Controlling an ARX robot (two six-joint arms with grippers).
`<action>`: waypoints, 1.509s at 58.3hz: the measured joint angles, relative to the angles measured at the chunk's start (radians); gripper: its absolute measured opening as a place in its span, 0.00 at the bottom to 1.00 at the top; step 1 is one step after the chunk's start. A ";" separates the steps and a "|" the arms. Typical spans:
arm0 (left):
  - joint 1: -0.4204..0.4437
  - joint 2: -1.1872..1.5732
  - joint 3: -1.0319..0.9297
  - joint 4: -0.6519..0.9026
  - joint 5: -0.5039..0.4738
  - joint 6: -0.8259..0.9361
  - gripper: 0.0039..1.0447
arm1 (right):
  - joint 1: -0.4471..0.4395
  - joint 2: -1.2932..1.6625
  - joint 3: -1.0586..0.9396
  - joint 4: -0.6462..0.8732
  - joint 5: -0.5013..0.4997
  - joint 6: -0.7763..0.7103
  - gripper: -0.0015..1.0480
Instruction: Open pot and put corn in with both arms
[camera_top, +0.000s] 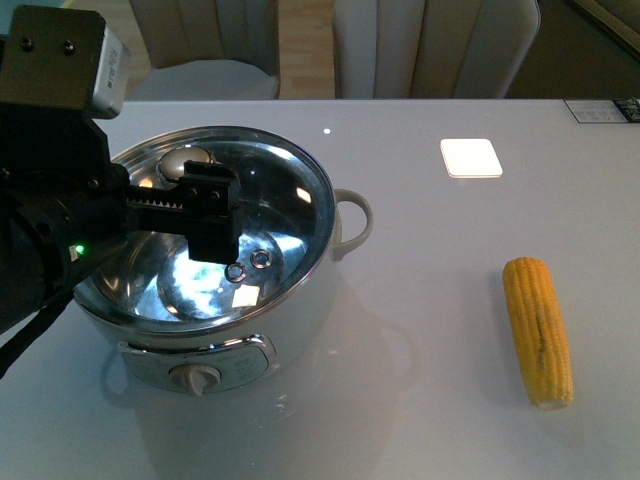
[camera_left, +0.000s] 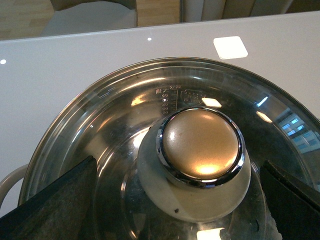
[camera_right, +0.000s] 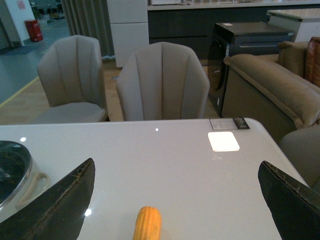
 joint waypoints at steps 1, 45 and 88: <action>0.000 0.002 0.002 0.001 0.000 0.000 0.93 | 0.000 0.000 0.000 0.000 0.000 0.000 0.92; -0.041 0.072 0.075 0.008 -0.011 0.006 0.93 | 0.000 0.000 0.000 0.000 0.000 0.000 0.92; -0.048 0.084 0.082 -0.005 -0.051 -0.012 0.50 | 0.000 0.000 0.000 0.000 0.000 0.000 0.92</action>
